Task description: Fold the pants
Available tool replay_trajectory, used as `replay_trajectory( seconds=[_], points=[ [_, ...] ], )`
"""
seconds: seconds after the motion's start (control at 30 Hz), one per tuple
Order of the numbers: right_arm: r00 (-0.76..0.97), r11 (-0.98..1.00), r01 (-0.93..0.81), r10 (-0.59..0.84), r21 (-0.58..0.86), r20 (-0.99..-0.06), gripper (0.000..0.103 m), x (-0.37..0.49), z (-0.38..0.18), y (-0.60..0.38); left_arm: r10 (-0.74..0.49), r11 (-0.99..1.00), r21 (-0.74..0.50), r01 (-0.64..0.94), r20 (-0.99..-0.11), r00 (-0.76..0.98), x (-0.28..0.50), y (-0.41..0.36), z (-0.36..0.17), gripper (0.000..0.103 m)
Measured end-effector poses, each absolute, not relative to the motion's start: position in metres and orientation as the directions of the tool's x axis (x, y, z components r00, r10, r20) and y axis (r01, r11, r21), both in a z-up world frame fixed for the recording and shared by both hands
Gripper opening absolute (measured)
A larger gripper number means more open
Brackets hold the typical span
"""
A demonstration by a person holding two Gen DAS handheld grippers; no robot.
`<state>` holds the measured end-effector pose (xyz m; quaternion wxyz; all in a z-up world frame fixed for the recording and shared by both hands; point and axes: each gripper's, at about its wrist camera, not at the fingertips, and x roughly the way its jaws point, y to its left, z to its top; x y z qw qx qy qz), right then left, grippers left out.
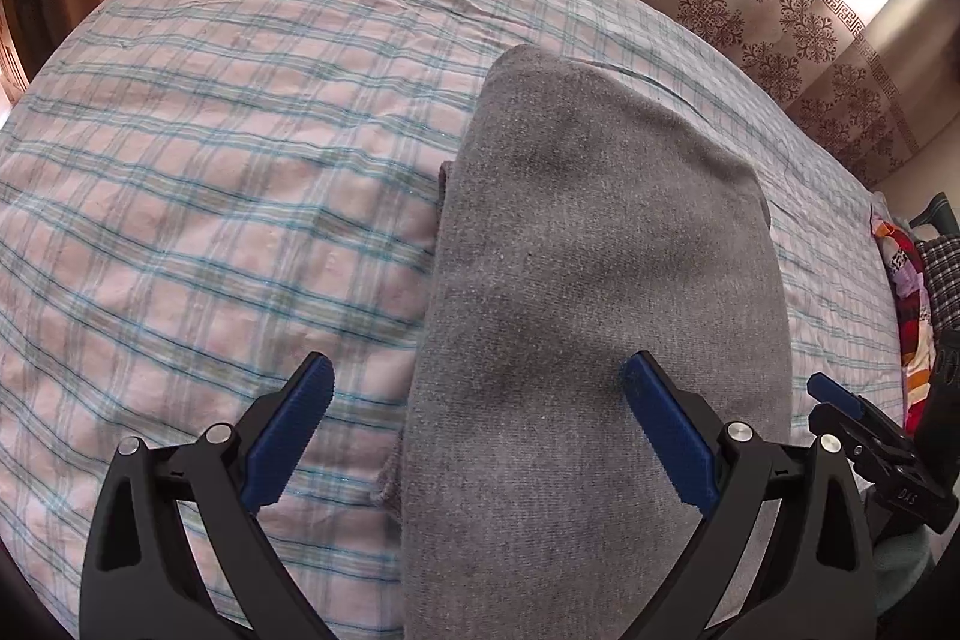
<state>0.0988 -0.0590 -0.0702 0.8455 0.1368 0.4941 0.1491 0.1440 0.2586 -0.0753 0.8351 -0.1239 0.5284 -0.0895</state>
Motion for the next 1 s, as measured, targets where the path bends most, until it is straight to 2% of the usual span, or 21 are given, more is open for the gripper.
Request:
replay_trajectory(
  seconds=[0.2,0.53,0.57,0.6,0.63,0.67,0.7,0.77,0.83,0.93,1.0],
  points=[
    [0.43,0.886,-0.073,0.442,0.458,-0.787,0.082,0.116,-0.088,-0.065,-0.413,0.899,-0.438,0.014,-0.838,0.357,0.155,0.269,-0.094,0.099],
    [0.391,0.796,-0.055,0.573,0.603,-0.72,0.084,0.145,-0.118,-0.062,-0.487,0.864,-0.5,0.052,-0.807,0.335,0.164,0.268,-0.106,0.098],
    [0.39,0.79,-0.055,0.58,0.611,-0.715,0.084,0.147,-0.12,-0.061,-0.493,0.861,-0.505,0.058,-0.802,0.337,0.163,0.269,-0.105,0.094],
    [0.388,0.785,-0.056,0.586,0.617,-0.711,0.084,0.149,-0.121,-0.06,-0.514,0.849,-0.524,0.067,-0.789,0.336,0.162,0.267,-0.105,0.081],
    [0.385,0.782,-0.057,0.59,0.62,-0.709,0.081,0.15,-0.121,-0.059,-0.547,0.827,-0.557,0.072,-0.77,0.329,0.161,0.266,-0.105,0.074],
    [0.378,0.777,-0.059,0.598,0.627,-0.706,0.078,0.152,-0.122,-0.058,-0.549,0.825,-0.561,0.065,-0.768,0.331,0.162,0.264,-0.105,0.074],
    [0.367,0.772,-0.06,0.607,0.633,-0.705,0.069,0.153,-0.122,-0.056,-0.542,0.829,-0.555,0.066,-0.771,0.334,0.162,0.261,-0.105,0.073],
    [0.36,0.769,-0.066,0.612,0.636,-0.704,0.064,0.157,-0.122,-0.053,-0.543,0.829,-0.556,0.064,-0.77,0.336,0.162,0.26,-0.105,0.071],
    [0.348,0.755,-0.075,0.632,0.651,-0.693,0.05,0.158,-0.122,-0.052,-0.549,0.823,-0.565,0.059,-0.764,0.339,0.162,0.26,-0.105,0.068],
    [0.342,0.739,-0.094,0.653,0.667,-0.676,0.034,0.159,-0.116,-0.052,-0.541,0.828,-0.556,0.067,-0.764,0.351,0.159,0.259,-0.099,0.055],
    [0.353,0.739,-0.112,0.654,0.664,-0.669,0.029,0.158,-0.106,-0.052,-0.539,0.829,-0.554,0.073,-0.759,0.364,0.154,0.264,-0.092,0.046]
  ],
)
